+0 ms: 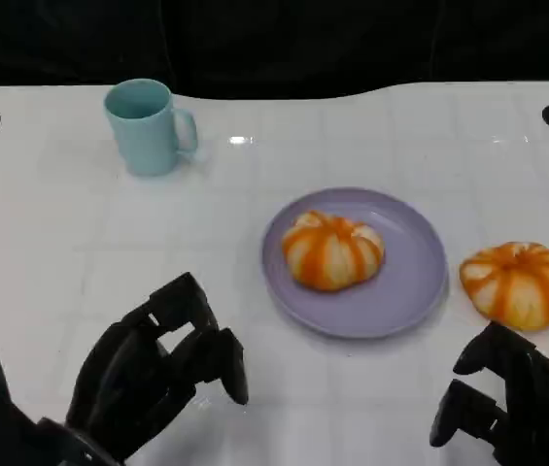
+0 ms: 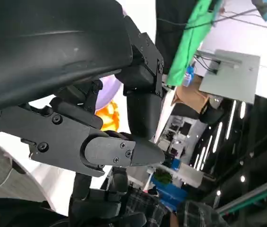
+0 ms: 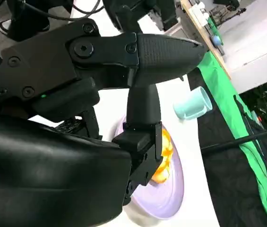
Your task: Grasp the bread from the table and place it into the plate.
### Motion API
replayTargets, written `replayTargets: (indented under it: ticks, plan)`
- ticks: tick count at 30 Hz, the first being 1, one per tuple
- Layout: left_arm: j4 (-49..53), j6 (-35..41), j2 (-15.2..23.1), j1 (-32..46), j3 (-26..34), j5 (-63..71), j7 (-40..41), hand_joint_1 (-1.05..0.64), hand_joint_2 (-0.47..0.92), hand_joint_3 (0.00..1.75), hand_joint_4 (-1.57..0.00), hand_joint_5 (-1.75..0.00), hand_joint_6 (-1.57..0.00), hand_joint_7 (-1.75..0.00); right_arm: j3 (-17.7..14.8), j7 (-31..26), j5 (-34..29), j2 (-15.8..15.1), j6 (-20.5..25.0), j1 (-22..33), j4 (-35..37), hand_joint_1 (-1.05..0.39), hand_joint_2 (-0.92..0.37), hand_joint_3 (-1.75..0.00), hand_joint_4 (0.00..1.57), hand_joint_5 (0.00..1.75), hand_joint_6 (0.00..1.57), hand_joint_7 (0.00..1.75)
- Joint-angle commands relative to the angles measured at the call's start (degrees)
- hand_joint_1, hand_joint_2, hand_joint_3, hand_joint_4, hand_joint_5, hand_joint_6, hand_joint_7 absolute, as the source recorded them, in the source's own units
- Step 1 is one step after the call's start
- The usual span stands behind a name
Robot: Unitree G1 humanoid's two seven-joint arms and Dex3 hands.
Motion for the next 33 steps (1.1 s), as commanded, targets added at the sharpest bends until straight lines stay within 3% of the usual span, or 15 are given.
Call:
replayTargets:
  ticks: [1,33]
  plan:
    - [-2.25,1.95,-1.1,2.67,0.19,-0.03,3.14,-0.58,0.92,0.35,-0.76,-1.75,-0.5,-1.75,-0.16,-0.31,0.09,-0.68,-0.06,0.66,-1.15,-0.5,-0.92,-0.52,0.62,1.75,0.42,1.69]
    - [-4.22,4.06,-0.96,6.79,0.61,0.13,4.21,-0.6,0.92,0.31,-0.78,-1.75,-0.48,-1.73,-0.02,-0.73,-0.26,-0.8,-0.56,0.54,-1.09,-0.51,-0.92,-0.5,0.62,1.75,0.42,1.68]
